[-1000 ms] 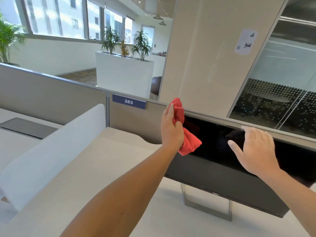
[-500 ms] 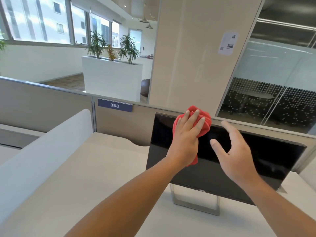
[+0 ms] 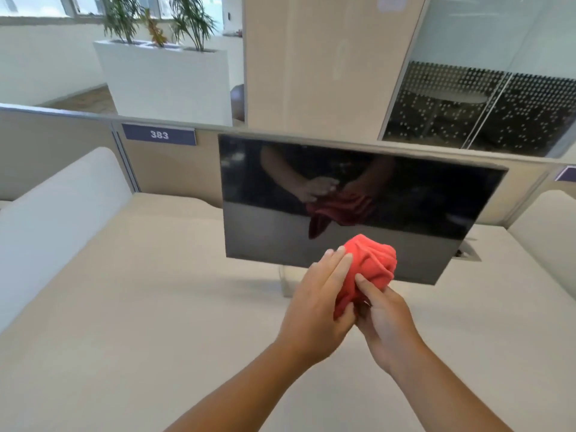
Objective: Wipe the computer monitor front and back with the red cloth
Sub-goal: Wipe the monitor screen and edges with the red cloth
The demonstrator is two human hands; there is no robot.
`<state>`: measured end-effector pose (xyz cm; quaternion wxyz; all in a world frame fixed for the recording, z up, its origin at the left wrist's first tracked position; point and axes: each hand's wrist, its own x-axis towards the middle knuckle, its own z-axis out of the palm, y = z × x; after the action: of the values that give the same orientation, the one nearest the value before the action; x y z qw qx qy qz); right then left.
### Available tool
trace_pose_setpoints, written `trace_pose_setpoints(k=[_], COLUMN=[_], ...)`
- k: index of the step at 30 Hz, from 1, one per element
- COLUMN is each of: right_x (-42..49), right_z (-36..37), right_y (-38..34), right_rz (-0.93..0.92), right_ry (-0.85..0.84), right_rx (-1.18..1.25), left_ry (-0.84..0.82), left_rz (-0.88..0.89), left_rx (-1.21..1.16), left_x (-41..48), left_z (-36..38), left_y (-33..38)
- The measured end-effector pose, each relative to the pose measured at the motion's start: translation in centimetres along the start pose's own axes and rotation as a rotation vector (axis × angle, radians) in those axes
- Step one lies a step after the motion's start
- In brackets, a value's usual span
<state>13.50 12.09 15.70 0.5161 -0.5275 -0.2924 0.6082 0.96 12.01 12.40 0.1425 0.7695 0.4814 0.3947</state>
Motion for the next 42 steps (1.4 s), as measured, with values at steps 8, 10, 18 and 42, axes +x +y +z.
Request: trace_pose_setpoints(k=[8,10,18,42], right_x=[-0.3,-1.1,-2.1,0.7], right_z=[-5.6,-6.5,-9.6,-8.6], right_y=[3.7,3.9,3.6,9.3], right_rz=[0.097,0.161,0.398,-0.856], right_ry=[0.258,0.173,-0.035,-0.574], right_rx=[0.17,0.231,0.276,-1.397], left_ry=[0.272,0.18,0.304,0.145], left_rz=[-0.829,-1.099,-1.175,-1.032], left_rx=[-0.377,-0.619,-1.173,-1.084], left_x=[-7.3,-7.2,-5.8,-7.8], left_z=[4.9,5.8,6.8,4.8], left_y=[3.6,4.7,5.3,2.1])
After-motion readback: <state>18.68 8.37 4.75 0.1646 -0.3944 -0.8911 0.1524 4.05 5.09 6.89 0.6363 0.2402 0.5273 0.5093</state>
